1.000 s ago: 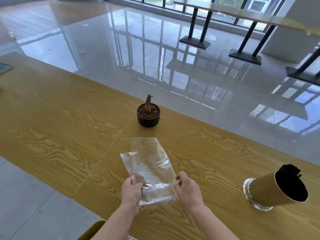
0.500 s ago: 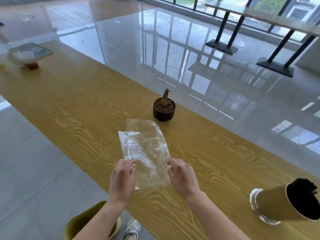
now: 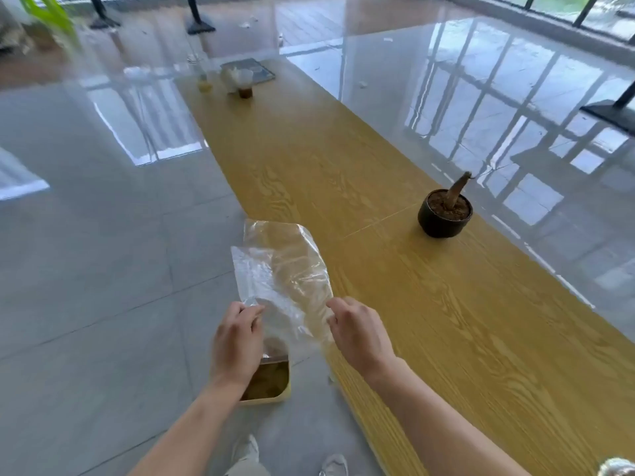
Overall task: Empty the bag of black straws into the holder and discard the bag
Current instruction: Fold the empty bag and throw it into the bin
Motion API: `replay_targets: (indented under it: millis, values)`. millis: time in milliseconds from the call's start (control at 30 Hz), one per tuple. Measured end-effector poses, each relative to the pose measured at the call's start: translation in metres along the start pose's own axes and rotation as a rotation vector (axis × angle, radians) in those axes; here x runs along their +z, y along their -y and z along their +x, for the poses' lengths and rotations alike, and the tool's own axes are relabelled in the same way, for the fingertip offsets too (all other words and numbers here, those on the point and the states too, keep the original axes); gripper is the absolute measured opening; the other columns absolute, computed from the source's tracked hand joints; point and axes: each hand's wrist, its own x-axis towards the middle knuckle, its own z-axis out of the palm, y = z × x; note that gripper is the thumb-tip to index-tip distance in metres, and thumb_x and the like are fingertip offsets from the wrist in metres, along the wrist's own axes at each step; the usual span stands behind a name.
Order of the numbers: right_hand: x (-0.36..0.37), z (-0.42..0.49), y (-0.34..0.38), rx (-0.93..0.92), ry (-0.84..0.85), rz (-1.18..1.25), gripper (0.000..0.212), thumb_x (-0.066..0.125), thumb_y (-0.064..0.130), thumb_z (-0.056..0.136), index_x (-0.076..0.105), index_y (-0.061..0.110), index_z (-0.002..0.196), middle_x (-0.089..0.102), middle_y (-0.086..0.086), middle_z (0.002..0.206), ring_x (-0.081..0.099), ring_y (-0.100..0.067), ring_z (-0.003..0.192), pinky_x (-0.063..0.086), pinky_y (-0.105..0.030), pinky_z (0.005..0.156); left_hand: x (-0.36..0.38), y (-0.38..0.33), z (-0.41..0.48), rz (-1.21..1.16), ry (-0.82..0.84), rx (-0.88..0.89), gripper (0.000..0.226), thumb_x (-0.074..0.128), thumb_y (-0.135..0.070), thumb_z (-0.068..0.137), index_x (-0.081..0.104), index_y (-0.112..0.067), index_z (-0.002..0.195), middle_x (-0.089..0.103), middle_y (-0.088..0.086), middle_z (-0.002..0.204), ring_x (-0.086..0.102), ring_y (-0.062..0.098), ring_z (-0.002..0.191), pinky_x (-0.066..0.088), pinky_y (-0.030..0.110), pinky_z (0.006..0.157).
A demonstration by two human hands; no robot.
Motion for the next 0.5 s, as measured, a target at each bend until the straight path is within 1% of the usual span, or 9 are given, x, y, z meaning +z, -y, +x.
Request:
replay_targets:
  millis: [100, 167, 233, 300, 367, 500]
  values:
    - [0.017, 0.008, 0.022, -0.044, 0.033, 0.005, 0.009, 0.048, 0.009, 0.091, 0.055, 0.009, 0.087, 0.057, -0.007, 0.076, 0.056, -0.032, 0.068, 0.051, -0.045, 0.061, -0.009, 0.027, 0.000, 0.008, -0.019, -0.051, 0.023, 0.058, -0.002, 0.094, 0.075, -0.009, 0.107, 0.058, 0.005, 0.086, 0.057, 0.027, 0.073, 0.042, 0.033, 0.063]
    - [0.029, 0.015, 0.035, -0.059, 0.053, 0.007, 0.013, 0.047, 0.011, 0.093, 0.059, 0.007, 0.095, 0.059, -0.008, 0.079, 0.058, -0.033, 0.071, 0.052, -0.045, 0.064, -0.013, 0.045, 0.002, 0.011, -0.021, -0.082, 0.023, 0.058, 0.000, 0.093, 0.075, -0.008, 0.107, 0.058, 0.005, 0.089, 0.058, 0.028, 0.073, 0.038, 0.031, 0.064]
    - [0.042, 0.021, 0.049, -0.067, 0.068, 0.008, 0.017, 0.046, 0.011, 0.094, 0.061, 0.006, 0.099, 0.061, -0.008, 0.082, 0.059, -0.033, 0.073, 0.053, -0.045, 0.065, -0.017, 0.065, 0.005, 0.010, -0.019, -0.102, 0.023, 0.059, 0.001, 0.092, 0.075, -0.008, 0.106, 0.060, 0.007, 0.091, 0.061, 0.031, 0.075, 0.039, 0.031, 0.065]
    - [0.058, 0.026, 0.062, -0.067, 0.079, 0.007, 0.014, 0.047, 0.010, 0.093, 0.061, 0.006, 0.094, 0.060, -0.007, 0.079, 0.058, -0.032, 0.070, 0.053, -0.045, 0.063, -0.019, 0.086, 0.007, 0.015, -0.013, -0.105, 0.023, 0.061, 0.002, 0.090, 0.075, -0.008, 0.105, 0.060, 0.008, 0.091, 0.061, 0.030, 0.074, 0.039, 0.030, 0.064]
    - [0.082, 0.030, 0.075, -0.048, 0.086, 0.010, 0.010, 0.049, 0.008, 0.092, 0.059, 0.008, 0.088, 0.059, -0.006, 0.076, 0.056, -0.030, 0.067, 0.052, -0.044, 0.060, -0.017, 0.112, 0.010, 0.022, 0.015, -0.126, 0.023, 0.061, 0.002, 0.090, 0.075, -0.008, 0.105, 0.060, 0.008, 0.091, 0.060, 0.029, 0.075, 0.038, 0.030, 0.064]
    - [0.152, 0.035, 0.086, 0.033, 0.123, 0.030, 0.016, 0.052, 0.003, 0.089, 0.064, 0.010, 0.096, 0.064, -0.006, 0.077, 0.057, -0.030, 0.066, 0.048, -0.039, 0.057, 0.009, 0.169, 0.016, 0.014, 0.101, -0.236, 0.026, 0.056, 0.000, 0.092, 0.074, -0.009, 0.109, 0.060, 0.010, 0.098, 0.060, 0.034, 0.085, 0.040, 0.032, 0.069]
